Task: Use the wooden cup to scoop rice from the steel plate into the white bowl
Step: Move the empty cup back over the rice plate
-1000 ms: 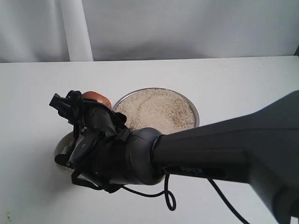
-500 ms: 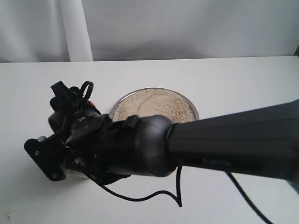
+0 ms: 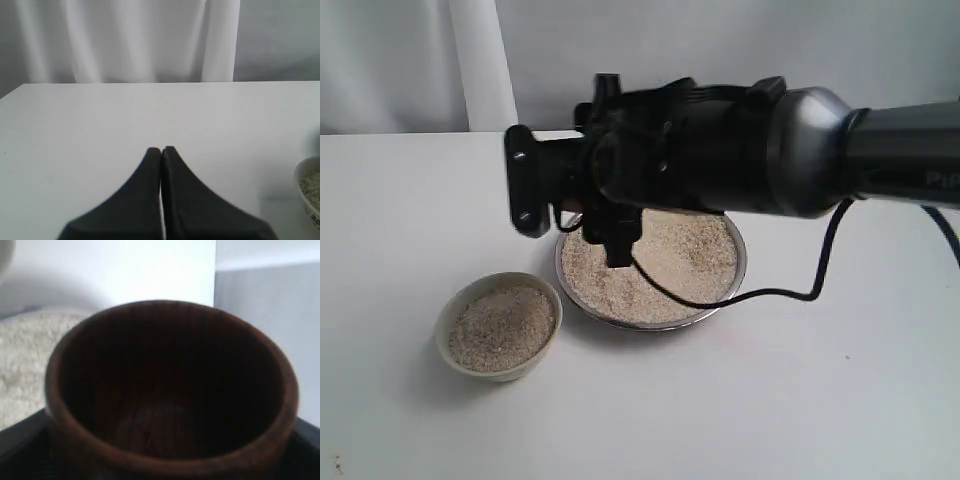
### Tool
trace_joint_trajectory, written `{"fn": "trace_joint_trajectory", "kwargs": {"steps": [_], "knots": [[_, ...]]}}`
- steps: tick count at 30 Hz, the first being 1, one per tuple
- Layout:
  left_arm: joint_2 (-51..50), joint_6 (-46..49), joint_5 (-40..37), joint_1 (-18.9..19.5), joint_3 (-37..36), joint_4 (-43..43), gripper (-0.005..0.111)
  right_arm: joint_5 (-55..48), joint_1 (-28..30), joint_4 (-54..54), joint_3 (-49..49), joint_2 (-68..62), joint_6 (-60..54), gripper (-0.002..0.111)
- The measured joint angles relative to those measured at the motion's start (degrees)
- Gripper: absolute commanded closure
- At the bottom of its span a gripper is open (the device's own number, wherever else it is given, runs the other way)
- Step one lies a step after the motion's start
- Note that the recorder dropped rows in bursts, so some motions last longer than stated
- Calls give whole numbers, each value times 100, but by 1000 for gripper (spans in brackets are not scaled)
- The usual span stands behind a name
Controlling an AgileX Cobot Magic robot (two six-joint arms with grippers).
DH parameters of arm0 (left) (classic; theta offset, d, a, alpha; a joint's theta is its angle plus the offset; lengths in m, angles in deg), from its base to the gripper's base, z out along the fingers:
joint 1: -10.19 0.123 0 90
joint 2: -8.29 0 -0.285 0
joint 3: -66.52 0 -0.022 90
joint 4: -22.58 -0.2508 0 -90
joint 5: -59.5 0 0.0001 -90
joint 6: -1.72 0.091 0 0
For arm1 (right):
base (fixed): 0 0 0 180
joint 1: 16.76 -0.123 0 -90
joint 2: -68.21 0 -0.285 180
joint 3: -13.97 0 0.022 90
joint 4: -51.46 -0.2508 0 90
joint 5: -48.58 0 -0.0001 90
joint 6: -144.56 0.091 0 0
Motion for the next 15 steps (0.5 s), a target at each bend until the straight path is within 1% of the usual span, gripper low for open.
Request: {"fn": "trace_joint_trajectory", "kwargs": {"steps": [4,7,12,15], "knots": [[0,0,0,0,0,0,107,-192,555,-950,0,0,-347,108],[0,0,0,0,0,0,107,-214,886,-1449,0,0,-480,108],[0,0,0,0,0,0,107,-238,1238,-1949,0,0,-879,108],[0,0,0,0,0,0,107,-425,1375,-2329,0,0,-1471,108]]}}
